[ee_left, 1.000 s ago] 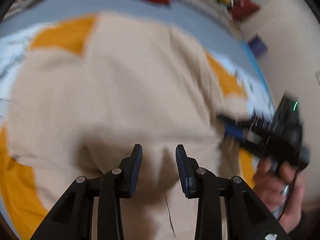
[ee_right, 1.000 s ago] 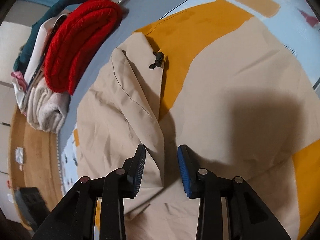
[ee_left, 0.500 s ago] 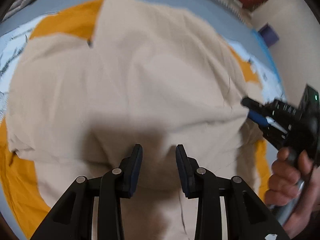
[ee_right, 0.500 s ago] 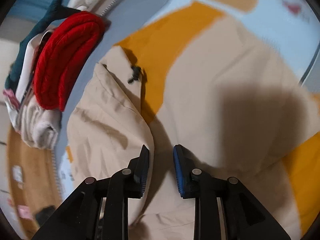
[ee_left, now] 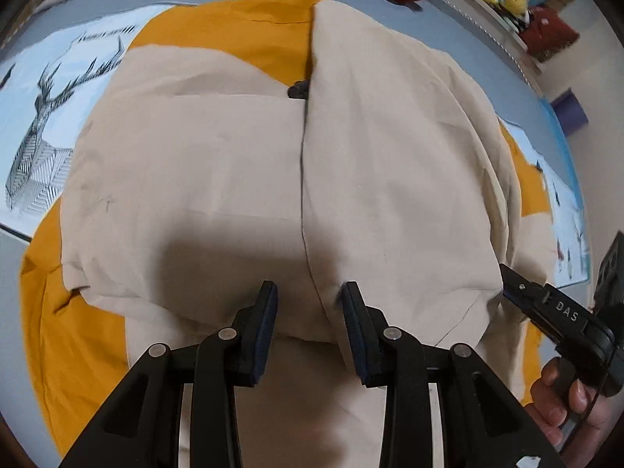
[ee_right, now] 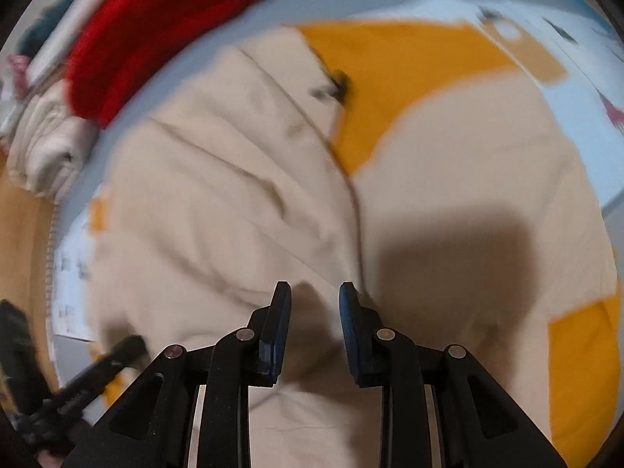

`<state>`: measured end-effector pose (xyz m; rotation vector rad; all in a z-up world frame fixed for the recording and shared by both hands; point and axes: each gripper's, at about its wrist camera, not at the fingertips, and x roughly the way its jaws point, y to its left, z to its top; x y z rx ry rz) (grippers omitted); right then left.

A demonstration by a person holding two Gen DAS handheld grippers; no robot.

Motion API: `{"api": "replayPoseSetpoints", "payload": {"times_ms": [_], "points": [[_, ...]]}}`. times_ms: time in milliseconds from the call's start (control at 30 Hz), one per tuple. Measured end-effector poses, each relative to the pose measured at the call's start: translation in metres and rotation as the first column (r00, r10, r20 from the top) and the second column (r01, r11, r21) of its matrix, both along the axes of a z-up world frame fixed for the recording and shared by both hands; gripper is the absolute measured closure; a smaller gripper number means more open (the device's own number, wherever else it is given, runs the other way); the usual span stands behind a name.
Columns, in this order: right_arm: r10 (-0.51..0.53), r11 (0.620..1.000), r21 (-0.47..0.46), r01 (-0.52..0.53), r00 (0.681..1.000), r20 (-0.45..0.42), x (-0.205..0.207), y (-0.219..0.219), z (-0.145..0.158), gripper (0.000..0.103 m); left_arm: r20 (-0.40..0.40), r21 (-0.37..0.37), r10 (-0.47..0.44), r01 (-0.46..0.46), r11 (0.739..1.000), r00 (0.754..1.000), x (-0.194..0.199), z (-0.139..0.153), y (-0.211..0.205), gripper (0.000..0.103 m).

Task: Fold large clothes

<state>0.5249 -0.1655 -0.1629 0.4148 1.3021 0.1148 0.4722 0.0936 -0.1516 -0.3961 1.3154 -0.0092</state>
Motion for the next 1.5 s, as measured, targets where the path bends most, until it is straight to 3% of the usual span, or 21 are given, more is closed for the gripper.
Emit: {"api": "replayPoseSetpoints", "payload": {"times_ms": [67,167,233,333,367,400,467,567,700,767,933,1033,1100,1200,1300,1367,1433,1467,1500], "points": [[-0.004,1.000,-0.018,0.005,0.999,0.034,-0.001,0.001,0.009,0.076,0.033,0.017,0.004,-0.004,1.000,0.999,0.000,0.011,0.001,0.072],[0.065,0.996,-0.075,-0.052,0.981,0.182,-0.006,0.018,0.040,0.076,0.086,0.042,-0.002,-0.001,0.999,0.996,0.001,0.025,-0.001,0.072],[0.116,0.993,-0.013,-0.116,0.967,0.228,-0.011,0.030,0.049,0.076,0.103,0.025,0.008,-0.011,1.000,0.995,0.002,0.029,0.000,0.072],[0.211,0.969,0.103,-0.225,0.969,0.132,-0.014,0.053,0.028,0.069,0.113,0.013,0.028,-0.029,0.999,0.993,0.001,0.031,0.007,0.072],[0.274,0.957,0.089,-0.277,0.961,0.040,-0.016,0.064,0.009,0.069,0.114,0.011,0.032,-0.033,0.999,0.993,0.002,0.031,0.007,0.072],[0.301,0.952,0.054,-0.301,0.954,0.005,-0.018,0.069,0.001,0.070,0.116,0.010,0.037,-0.038,0.999,0.993,0.001,0.032,0.009,0.072],[0.299,0.954,-0.005,-0.299,0.953,0.040,-0.024,0.073,0.008,0.070,0.131,0.006,0.051,-0.052,0.999,0.990,-0.006,0.041,0.016,0.072],[0.267,0.964,-0.024,-0.266,0.956,0.125,-0.032,0.070,0.037,0.070,0.176,0.016,0.065,-0.069,0.998,0.982,-0.019,0.062,0.028,0.073],[0.188,0.982,-0.043,-0.184,0.944,0.272,-0.041,0.054,0.088,0.070,0.302,0.081,0.031,-0.058,0.995,0.953,-0.047,0.106,0.034,0.075],[0.160,0.987,-0.050,-0.152,0.918,0.362,-0.053,0.045,0.122,0.070,0.360,0.122,-0.008,-0.039,0.992,0.933,-0.062,0.128,0.036,0.078],[0.174,0.984,-0.132,-0.121,0.820,0.545,-0.094,0.024,0.197,0.070,0.472,0.172,-0.083,0.001,0.985,0.878,-0.114,0.175,0.056,0.078],[0.181,0.981,-0.160,-0.105,0.788,0.589,-0.117,0.000,0.223,0.070,0.541,0.207,-0.108,-0.008,0.978,0.834,-0.155,0.203,0.071,0.080],[0.173,0.982,-0.169,-0.086,0.772,0.612,-0.137,-0.021,0.241,0.071,0.561,0.227,-0.091,-0.048,0.973,0.823,-0.182,0.217,0.082,0.083],[0.135,0.985,-0.170,-0.029,0.745,0.653,-0.176,-0.060,0.274,0.078,0.561,0.207,-0.065,-0.064,0.976,0.825,-0.225,0.225,0.095,0.088],[0.087,0.993,-0.113,-0.014,0.736,0.671,-0.222,-0.109,0.295,0.080,0.520,0.310,-0.136,-0.038,0.950,0.843,-0.278,0.207,0.100,0.093],[0.105,0.988,-0.152,-0.004,0.744,0.660,-0.255,-0.140,0.294,0.080,0.493,0.299,-0.110,-0.049,0.953,0.863,-0.299,0.189,0.107,0.095],[0.139,0.977,-0.213,-0.005,0.775,0.617,-0.282,-0.167,0.276,0.080,0.440,0.224,-0.039,-0.067,0.972,0.897,-0.314,0.157,0.120,0.096],[0.141,0.974,-0.226,-0.008,0.802,0.580,-0.292,-0.178,0.263,0.080,0.382,0.220,-0.029,-0.061,0.974,0.924,-0.312,0.146,0.122,0.097],[0.142,0.974,-0.226,-0.017,0.825,0.547,-0.299,-0.187,0.249,0.080,0.358,0.214,-0.031,-0.050,0.975,0.933,-0.311,0.139,0.124,0.097]]}}
